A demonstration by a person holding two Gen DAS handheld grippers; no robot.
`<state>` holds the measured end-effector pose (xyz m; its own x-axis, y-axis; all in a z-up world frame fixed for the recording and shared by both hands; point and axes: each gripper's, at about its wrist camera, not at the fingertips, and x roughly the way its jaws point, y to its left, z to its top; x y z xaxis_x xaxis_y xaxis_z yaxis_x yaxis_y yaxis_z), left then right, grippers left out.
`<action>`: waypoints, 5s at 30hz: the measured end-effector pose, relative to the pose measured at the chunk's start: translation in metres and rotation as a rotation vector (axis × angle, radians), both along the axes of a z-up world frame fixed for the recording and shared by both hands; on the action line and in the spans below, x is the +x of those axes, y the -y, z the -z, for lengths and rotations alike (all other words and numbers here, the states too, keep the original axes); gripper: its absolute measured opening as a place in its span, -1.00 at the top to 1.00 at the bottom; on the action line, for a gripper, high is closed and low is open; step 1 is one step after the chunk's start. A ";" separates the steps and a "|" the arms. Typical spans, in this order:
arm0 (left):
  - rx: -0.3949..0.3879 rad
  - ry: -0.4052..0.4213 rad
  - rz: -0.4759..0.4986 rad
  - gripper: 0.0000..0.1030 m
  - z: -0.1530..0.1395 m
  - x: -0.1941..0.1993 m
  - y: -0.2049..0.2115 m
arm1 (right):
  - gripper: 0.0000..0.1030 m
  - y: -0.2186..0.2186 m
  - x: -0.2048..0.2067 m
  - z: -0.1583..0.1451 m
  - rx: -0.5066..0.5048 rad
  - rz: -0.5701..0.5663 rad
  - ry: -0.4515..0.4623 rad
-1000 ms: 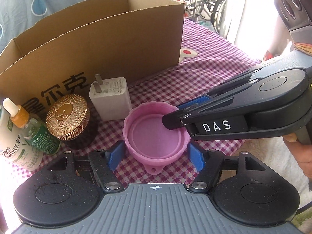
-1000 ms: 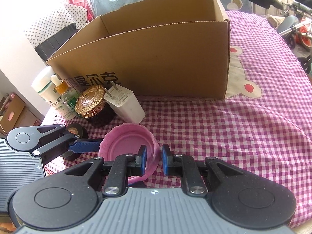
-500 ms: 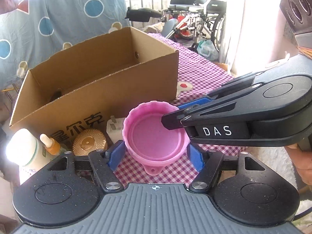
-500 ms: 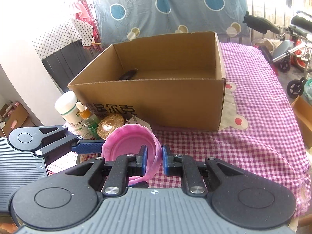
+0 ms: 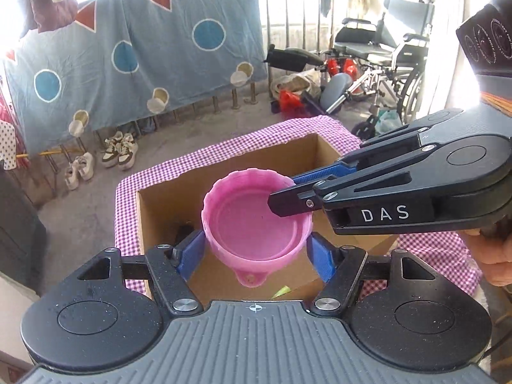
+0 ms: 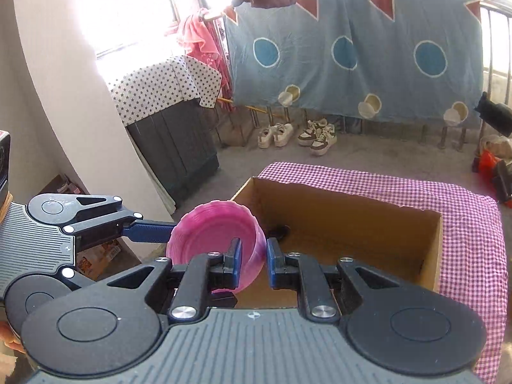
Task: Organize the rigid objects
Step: 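Lift the pink cup with the right gripper into the box and release, then move the right gripper to the black tape roll and grip its edge, then carry the black tape roll with the right gripper into the box and release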
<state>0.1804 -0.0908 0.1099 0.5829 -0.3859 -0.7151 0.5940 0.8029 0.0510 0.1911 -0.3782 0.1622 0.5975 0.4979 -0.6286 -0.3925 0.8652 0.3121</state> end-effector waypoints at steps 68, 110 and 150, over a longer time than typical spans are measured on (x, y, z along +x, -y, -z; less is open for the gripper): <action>0.079 -0.135 -0.192 -0.23 0.144 -0.110 -0.061 | 0.39 -0.053 -0.120 0.146 0.062 0.019 -0.255; 0.032 -0.109 -0.053 -0.23 0.156 -0.128 -0.012 | 0.56 -0.033 -0.132 0.159 -0.141 0.026 -0.214; 0.182 -0.206 -0.064 -0.24 0.049 0.079 0.008 | 0.58 -0.008 0.104 0.073 0.032 -0.004 -0.309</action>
